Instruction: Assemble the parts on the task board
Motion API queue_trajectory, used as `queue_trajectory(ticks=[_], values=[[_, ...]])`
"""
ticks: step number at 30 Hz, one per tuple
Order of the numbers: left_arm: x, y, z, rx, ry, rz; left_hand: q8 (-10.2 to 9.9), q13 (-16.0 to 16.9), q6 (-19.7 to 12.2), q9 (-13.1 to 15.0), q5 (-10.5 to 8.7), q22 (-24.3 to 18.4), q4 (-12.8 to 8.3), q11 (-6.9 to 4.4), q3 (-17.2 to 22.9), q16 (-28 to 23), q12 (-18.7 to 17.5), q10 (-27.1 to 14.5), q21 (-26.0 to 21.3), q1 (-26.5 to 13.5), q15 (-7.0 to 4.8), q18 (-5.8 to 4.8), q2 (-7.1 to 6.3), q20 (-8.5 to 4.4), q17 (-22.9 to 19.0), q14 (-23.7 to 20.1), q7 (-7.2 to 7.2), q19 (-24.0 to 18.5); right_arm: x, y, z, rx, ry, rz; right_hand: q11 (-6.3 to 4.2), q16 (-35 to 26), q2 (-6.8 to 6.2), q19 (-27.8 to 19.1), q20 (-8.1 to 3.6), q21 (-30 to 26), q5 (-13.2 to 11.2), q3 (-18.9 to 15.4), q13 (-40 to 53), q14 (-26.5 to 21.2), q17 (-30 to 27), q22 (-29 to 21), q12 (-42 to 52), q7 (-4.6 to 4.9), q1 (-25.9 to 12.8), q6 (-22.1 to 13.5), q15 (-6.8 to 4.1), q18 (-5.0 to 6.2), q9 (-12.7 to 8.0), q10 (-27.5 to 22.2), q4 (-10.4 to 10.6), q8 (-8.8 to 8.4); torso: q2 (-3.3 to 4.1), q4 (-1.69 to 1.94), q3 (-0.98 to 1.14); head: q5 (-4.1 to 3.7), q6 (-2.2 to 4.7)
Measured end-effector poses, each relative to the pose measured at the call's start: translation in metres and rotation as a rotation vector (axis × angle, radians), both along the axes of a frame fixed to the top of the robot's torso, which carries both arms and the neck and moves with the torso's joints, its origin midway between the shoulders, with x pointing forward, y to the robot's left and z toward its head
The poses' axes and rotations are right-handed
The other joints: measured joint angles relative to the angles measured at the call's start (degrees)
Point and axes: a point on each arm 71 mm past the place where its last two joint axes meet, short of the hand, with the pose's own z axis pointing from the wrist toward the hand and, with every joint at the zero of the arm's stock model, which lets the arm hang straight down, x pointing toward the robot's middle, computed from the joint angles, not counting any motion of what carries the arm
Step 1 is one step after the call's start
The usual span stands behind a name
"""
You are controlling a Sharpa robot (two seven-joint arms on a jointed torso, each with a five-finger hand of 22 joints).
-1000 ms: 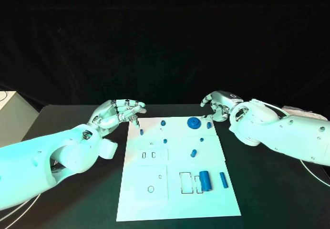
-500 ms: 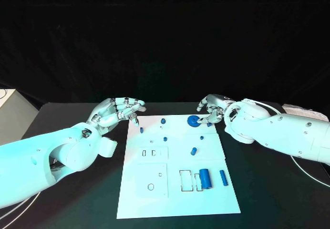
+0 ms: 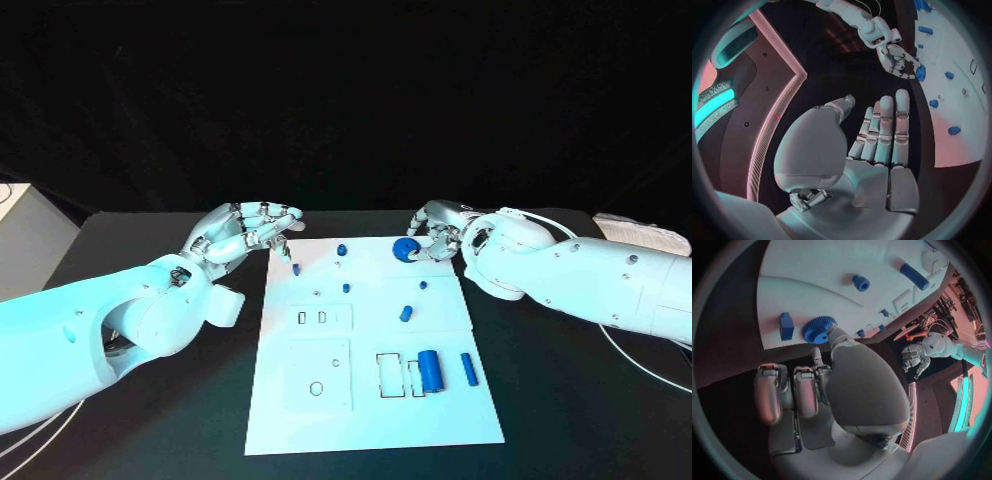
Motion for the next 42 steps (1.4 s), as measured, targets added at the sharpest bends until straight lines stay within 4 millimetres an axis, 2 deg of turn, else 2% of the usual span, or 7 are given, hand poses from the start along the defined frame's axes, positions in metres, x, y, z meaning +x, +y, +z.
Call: queue_trajectory(ticks=[3,20,22,34,36,38,42], values=[[0.0,-0.0001,0.0,0.0,0.0,0.0,0.0,0.01,0.0,0.0,0.0,0.0,0.0,0.0,0.0,0.0,0.0,0.0,0.0,0.0,0.0,0.0,0.0,0.0,0.0,0.0,0.0,0.0,0.0002,0.001,-0.001,-0.002,0.002,0.001,0.0,0.0,0.07,0.0,0.0,0.16,0.0,0.34,0.0,0.0,0.0,0.0,0.0,-0.29,-0.05,0.29,0.0,0.0,0.0,0.0,-0.12,0.26,0.0,0.0,0.02,-0.01,-0.04],[0.0003,0.0002,-0.0001,0.001,0.002,0.0,0.0,0.08,0.0,0.09,0.0,0.12,0.0,0.22,0.0,0.0,0.0,-0.21,0.26,0.0,0.0,0.0,0.0,0.0,0.0,0.0,0.0,0.0,0.0027,0.004,-0.0053,-0.015,0.012,0.0,0.0,0.22,0.82,-0.01,0.0,0.22,0.34,1.69,-0.02,0.0,-0.01,-0.02,0.0,-0.25,0.25,1.07,0.0,0.0,0.05,-0.01,-0.03,0.44,-0.05,0.06,-0.02,0.0,-0.33],[0.0003,0.0002,-0.0002,0.001,0.002,0.0,0.0,0.07,0.0,0.09,0.0,0.12,0.0,0.22,0.0,0.0,0.0,-0.21,0.26,0.0,0.0,0.01,0.0,0.0,0.0,0.0,0.0,0.0,0.0028,0.0044,-0.006,-0.016,0.013,0.0,0.0,0.22,1.42,-0.01,0.0,0.58,0.34,1.93,-0.02,0.0,-0.01,-0.02,0.0,-0.25,0.24,1.07,0.0,0.0,0.02,-0.01,-0.09,0.44,-0.05,0.07,-0.01,0.04,-0.41],[0.0005,0.0008,-0.0003,0.002,0.003,0.001,0.0,0.07,0.0,0.09,0.0,0.12,0.0,0.21,0.0,0.0,0.0,-0.21,0.26,0.0,0.0,0.0,0.0,0.0,0.0,0.0,0.0,0.0,0.0037,0.0063,-0.0065,-0.021,0.01,0.004,0.0,0.22,1.64,-0.01,0.0,0.66,0.66,2.84,-0.02,0.0,-0.02,-0.03,0.0,-0.21,0.02,1.85,0.0,0.0,-0.21,-0.01,-0.13,0.44,-0.04,0.02,0.01,0.15,-0.62],[0.0005,0.0007,-0.0004,0.002,0.003,0.001,0.0,0.07,0.0,0.09,0.0,0.11,0.0,0.21,0.0,0.0,0.0,-0.21,0.26,0.0,0.0,0.01,0.0,0.0,0.0,0.0,0.0,0.0,0.0037,0.0069,-0.0065,-0.025,0.007,0.006,0.0,0.22,1.66,-0.01,0.0,0.66,0.66,3.4,-0.02,0.0,-0.02,-0.03,0.0,-0.47,0.04,2.1,0.0,0.0,-0.27,-0.01,-0.22,0.43,-0.04,0.01,0.01,0.15,-0.63],[0.0005,0.0007,-0.0005,0.002,0.003,0.0,0.0,0.06,0.0,0.09,0.0,0.11,0.0,0.21,0.0,0.0,0.0,-0.21,0.26,0.0,0.0,0.01,0.0,0.0,0.0,0.0,0.0,0.0,0.0036,0.0074,-0.0064,-0.029,0.005,0.009,0.0,0.22,1.95,-0.01,0.0,0.66,0.67,3.93,-0.02,0.0,-0.02,-0.03,0.0,-0.29,0.34,2.36,0.0,0.0,-0.43,-0.01,-0.42,0.38,-0.04,0.01,0.01,0.15,-0.66],[0.0005,0.0007,-0.0005,0.002,0.004,0.0,0.0,0.06,0.0,0.08,0.0,0.11,0.0,0.21,0.0,0.0,0.0,-0.21,0.26,0.0,0.0,0.0,0.0,0.0,0.0,0.0,0.0,0.0,0.0021,0.0098,-0.0059,-0.039,-0.007,0.02,0.0,0.22,2.0,-0.01,0.0,0.66,1.76,5.25,-0.03,0.0,-0.02,-0.03,-0.01,-0.43,0.44,3.31,0.0,0.0,-0.81,-0.01,-0.75,0.18,-0.05,0.0,0.01,0.21,-0.68]])
